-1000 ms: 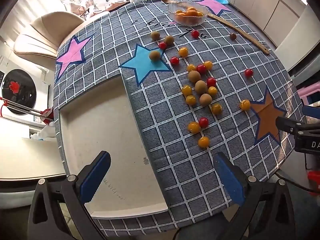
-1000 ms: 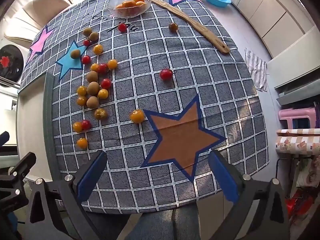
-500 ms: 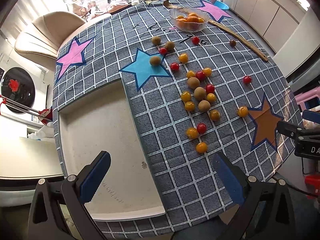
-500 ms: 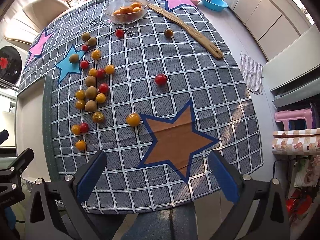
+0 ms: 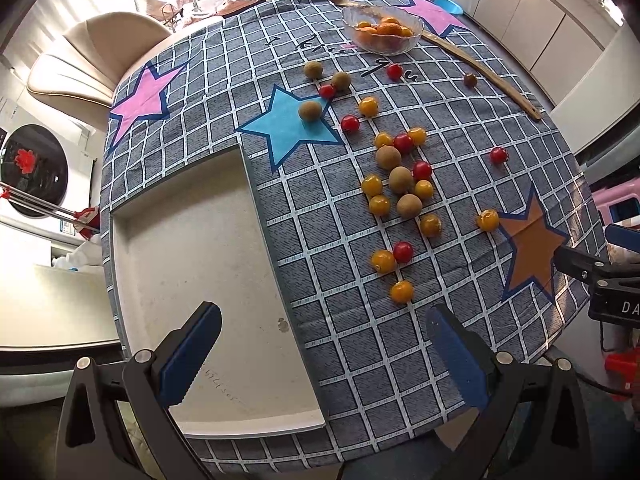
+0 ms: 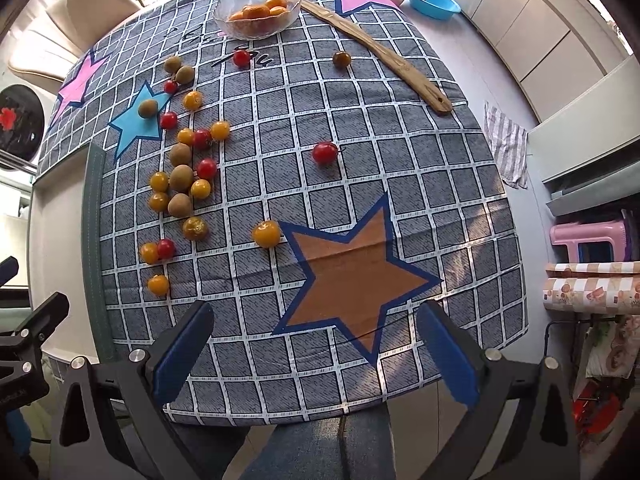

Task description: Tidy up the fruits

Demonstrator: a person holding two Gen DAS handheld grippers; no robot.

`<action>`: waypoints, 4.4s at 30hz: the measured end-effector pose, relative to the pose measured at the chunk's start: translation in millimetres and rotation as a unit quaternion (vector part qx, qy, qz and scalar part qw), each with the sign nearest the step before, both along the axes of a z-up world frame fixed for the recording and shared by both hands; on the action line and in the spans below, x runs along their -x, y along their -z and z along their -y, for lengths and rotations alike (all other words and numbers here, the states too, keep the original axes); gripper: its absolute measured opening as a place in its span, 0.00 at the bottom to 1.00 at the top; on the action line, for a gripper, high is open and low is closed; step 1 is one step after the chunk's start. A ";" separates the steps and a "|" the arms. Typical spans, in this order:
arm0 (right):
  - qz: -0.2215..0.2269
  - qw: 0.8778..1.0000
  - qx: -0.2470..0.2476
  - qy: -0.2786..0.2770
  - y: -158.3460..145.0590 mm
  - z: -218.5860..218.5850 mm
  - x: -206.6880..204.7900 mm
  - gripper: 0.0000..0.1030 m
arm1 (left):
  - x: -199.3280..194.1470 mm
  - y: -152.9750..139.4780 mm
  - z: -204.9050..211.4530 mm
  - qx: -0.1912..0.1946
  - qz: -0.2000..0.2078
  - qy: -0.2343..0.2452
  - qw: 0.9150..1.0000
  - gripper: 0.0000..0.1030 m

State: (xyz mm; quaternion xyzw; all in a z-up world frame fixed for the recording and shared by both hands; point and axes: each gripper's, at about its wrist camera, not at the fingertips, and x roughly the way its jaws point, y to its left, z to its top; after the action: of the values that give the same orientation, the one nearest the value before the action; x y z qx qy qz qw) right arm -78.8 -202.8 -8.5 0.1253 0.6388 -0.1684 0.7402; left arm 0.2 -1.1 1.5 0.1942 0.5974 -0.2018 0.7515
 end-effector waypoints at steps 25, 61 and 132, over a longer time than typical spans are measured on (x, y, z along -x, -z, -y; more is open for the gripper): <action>-0.026 0.999 -0.031 0.034 23.7 42.2 -11.0 0.99 | -34.8 26.0 28.2 0.005 -0.036 -0.024 0.999 1.00; -0.014 0.999 -0.037 0.025 96.0 75.4 -126.3 0.70 | -190.6 111.8 78.6 -0.019 0.014 -0.079 0.997 0.75; -0.041 0.951 -0.147 -0.270 117.4 -286.3 -257.7 0.49 | -70.5 95.6 -190.9 -0.016 0.026 -0.283 0.959 0.79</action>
State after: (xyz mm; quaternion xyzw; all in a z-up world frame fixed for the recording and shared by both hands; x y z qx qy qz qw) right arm 178.9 83.5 -125.9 0.0485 0.6965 0.1286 0.7043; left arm 70.8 189.8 -94.1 0.0341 0.6114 0.0336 0.7899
